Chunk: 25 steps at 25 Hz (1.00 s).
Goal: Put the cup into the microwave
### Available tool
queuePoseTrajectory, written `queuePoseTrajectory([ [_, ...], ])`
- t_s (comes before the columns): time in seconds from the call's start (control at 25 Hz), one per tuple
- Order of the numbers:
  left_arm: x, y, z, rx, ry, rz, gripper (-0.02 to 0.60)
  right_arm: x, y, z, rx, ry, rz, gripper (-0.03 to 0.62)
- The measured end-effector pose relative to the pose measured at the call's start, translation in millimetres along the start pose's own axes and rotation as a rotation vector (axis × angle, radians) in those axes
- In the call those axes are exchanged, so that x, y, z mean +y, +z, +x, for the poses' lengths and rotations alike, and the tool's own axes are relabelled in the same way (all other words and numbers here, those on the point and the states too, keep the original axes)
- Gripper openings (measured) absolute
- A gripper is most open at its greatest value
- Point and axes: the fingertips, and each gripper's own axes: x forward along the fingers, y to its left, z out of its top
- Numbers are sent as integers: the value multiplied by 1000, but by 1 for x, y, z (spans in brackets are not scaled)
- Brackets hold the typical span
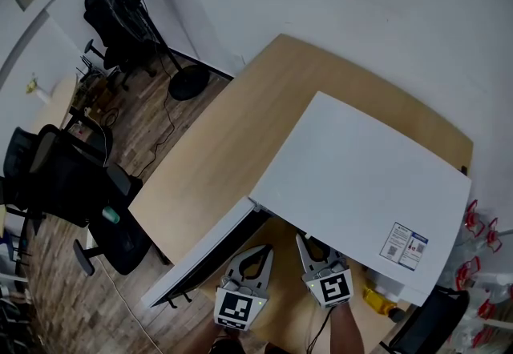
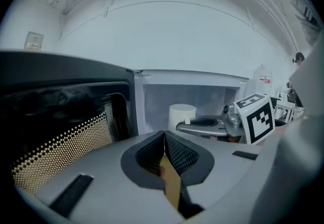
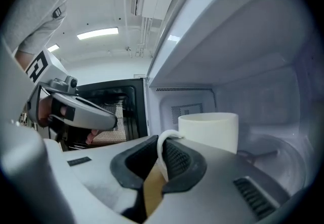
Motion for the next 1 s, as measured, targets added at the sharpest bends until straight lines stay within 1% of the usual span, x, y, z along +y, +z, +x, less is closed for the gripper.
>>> queuePoseTrajectory([
  [0.32,-5,-4,1,9,-15,-2,25,-11,-7,-7,3,-43,34,40],
  [1.0,-19,-2,-3,1,-60,16,25,-43,-10,-40,15,-213,48,60],
])
